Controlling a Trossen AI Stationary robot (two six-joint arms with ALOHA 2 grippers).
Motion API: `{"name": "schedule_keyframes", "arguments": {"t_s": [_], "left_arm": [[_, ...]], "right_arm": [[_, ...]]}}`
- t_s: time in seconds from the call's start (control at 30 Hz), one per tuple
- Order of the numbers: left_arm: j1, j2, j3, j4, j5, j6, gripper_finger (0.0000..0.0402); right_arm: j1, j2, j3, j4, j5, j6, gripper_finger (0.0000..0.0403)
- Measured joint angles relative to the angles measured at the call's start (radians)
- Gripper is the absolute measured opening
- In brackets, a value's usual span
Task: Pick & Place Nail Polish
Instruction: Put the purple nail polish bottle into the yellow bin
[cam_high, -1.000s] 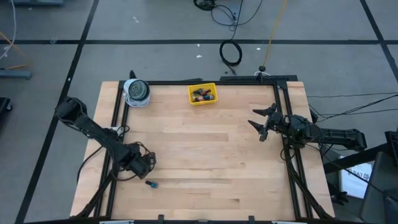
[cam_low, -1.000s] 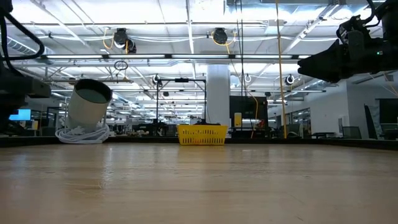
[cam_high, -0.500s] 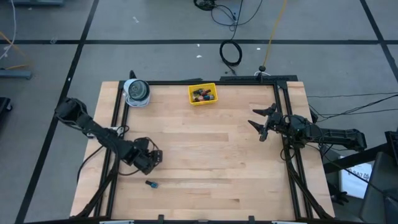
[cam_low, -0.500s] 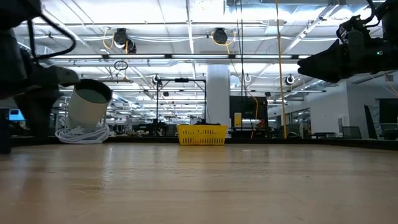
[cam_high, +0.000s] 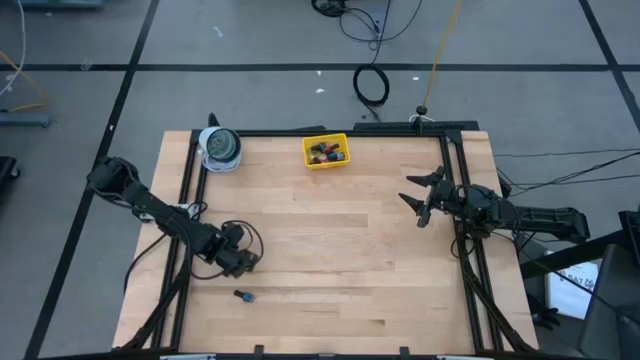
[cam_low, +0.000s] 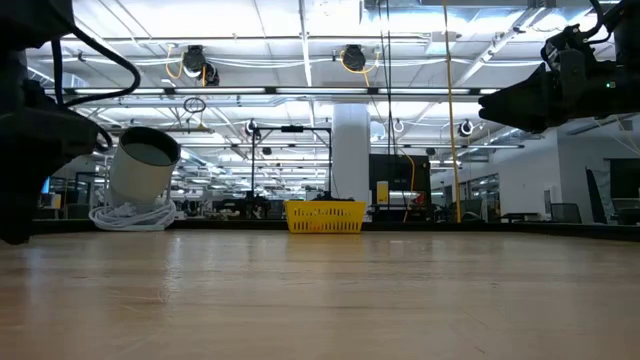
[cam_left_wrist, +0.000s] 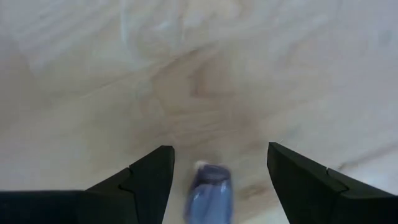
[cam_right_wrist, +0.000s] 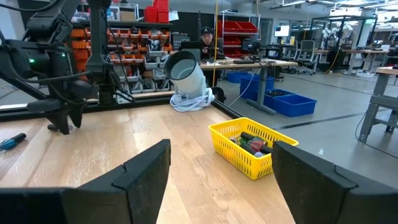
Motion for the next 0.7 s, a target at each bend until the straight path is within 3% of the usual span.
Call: {"name": "schedule_keyframes", "arguments": {"t_s": [0.13, 0.3, 0.7], "left_arm": [[0.005, 0.0, -0.001, 0.004, 0.156, 0.083, 0.0257], [-0.032, 0.001, -0.002, 0.012, 0.278, -0.014, 0.0257], [-0.086, 0.055, 0.004, 0.018, 0.239, -0.037, 0.0257]], "right_arm": [[0.0, 0.0, 0.0, 0.0, 0.0, 0.0, 0.0267], [0.0, 0.0, 0.0, 0.0, 0.0, 0.0, 0.0267], [0.0, 0.0, 0.0, 0.0, 0.0, 0.0, 0.0267]]}}
